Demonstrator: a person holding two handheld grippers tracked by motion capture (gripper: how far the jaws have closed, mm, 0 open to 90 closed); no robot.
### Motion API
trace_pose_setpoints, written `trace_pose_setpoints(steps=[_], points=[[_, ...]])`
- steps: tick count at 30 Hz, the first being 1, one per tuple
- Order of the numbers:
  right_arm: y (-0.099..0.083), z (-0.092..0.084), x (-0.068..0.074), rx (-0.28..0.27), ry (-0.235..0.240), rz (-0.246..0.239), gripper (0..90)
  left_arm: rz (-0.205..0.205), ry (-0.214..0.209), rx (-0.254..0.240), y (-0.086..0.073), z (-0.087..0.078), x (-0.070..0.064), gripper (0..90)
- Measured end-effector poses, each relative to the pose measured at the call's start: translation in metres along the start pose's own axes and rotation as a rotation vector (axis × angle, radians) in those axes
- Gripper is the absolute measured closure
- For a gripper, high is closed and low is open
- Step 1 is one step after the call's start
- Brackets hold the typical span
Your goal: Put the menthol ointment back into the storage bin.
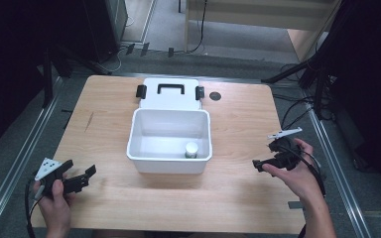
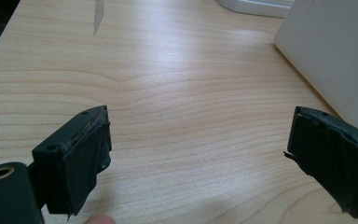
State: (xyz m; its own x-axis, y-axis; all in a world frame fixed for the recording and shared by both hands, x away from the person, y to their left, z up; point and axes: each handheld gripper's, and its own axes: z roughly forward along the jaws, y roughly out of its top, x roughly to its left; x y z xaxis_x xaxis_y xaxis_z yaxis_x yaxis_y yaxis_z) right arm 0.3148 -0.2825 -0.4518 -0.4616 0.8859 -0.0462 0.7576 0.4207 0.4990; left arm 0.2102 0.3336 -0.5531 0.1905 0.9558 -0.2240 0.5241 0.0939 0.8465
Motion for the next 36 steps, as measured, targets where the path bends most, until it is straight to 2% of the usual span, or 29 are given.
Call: trace_pose_setpoints(steps=[1, 2, 3, 4, 6, 7, 9, 10, 11, 13, 17, 20, 21, 22, 26, 28, 34, 36], points=[[0.0, 0.0, 0.0, 0.0, 0.0, 0.0, 0.0, 0.0, 0.0, 0.0, 0.0, 0.0, 0.0, 6.8], [-0.009, 0.001, -0.003, -0.049, -0.01, 0.015, 0.0, 0.001, 0.0, 0.0, 0.0, 0.0, 0.0, 6.8], [-0.009, 0.001, -0.003, -0.049, -0.01, 0.015, 0.0, 0.001, 0.0, 0.0, 0.0, 0.0, 0.0, 6.8], [-0.019, 0.004, -0.006, -0.08, -0.024, 0.041, 0.0, 0.001, 0.0, 0.0, 0.0, 0.0, 0.0, 6.8], [-0.024, 0.005, -0.007, -0.098, -0.033, 0.057, 0.0, 0.001, 0.0, 0.0, 0.0, 0.0, 0.0, 6.8], [-0.034, 0.008, -0.01, -0.139, -0.043, 0.081, 0.0, 0.001, 0.0, 0.0, 0.0, 0.0, 0.0, 6.8], [-0.039, 0.009, -0.011, -0.156, -0.044, 0.099, 0.0, 0.001, 0.001, 0.0, 0.0, 0.0, 0.0, 6.8], [-0.048, 0.011, -0.014, -0.193, -0.038, 0.117, 0.0, 0.001, 0.001, 0.001, 0.0, 0.0, 0.0, 6.7], [-0.048, 0.011, -0.014, -0.193, -0.038, 0.117, 0.0, 0.001, 0.001, 0.001, 0.0, 0.0, 0.0, 6.7], [-0.061, 0.013, -0.017, -0.237, -0.032, 0.141, 0.0, 0.003, 0.002, 0.001, 0.0, 0.0, 0.0, 6.8], [-0.073, 0.017, -0.018, -0.267, -0.03, 0.16, 0.0, 0.004, 0.003, 0.002, 0.0, 0.0, 0.0, 6.8], [-0.09, 0.02, -0.019, -0.344, -0.029, 0.19, 0.0, 0.003, 0.002, 0.004, 0.0, 0.0, 0.0, 6.7], [-0.09, 0.02, -0.019, -0.344, -0.029, 0.19, 0.0, 0.003, 0.002, 0.004, 0.0, 0.0, 0.0, 6.8], [-0.1, 0.023, -0.019, -0.38, -0.031, 0.207, 0.0, 0.004, 0.003, 0.004, 0.0, 0.0, -0.001, 6.8], [-0.113, 0.027, -0.018, -0.418, -0.032, 0.226, 0.0, 0.008, 0.004, 0.004, 0.0, 0.0, -0.001, 6.8], [-0.123, 0.028, -0.019, -0.458, -0.008, 0.238, 0.0, 0.007, 0.004, 0.002, 0.0, 0.0, -0.001, 6.8], [-0.138, 0.028, -0.02, -0.503, -0.003, 0.246, 0.0, 0.01, 0.005, -0.002, 0.0, -0.001, -0.001, 6.7], [-0.144, 0.025, -0.023, -0.544, 0.012, 0.278, 0.0, 0.013, 0.008, -0.003, 0.0, -0.001, -0.001, 6.8]])
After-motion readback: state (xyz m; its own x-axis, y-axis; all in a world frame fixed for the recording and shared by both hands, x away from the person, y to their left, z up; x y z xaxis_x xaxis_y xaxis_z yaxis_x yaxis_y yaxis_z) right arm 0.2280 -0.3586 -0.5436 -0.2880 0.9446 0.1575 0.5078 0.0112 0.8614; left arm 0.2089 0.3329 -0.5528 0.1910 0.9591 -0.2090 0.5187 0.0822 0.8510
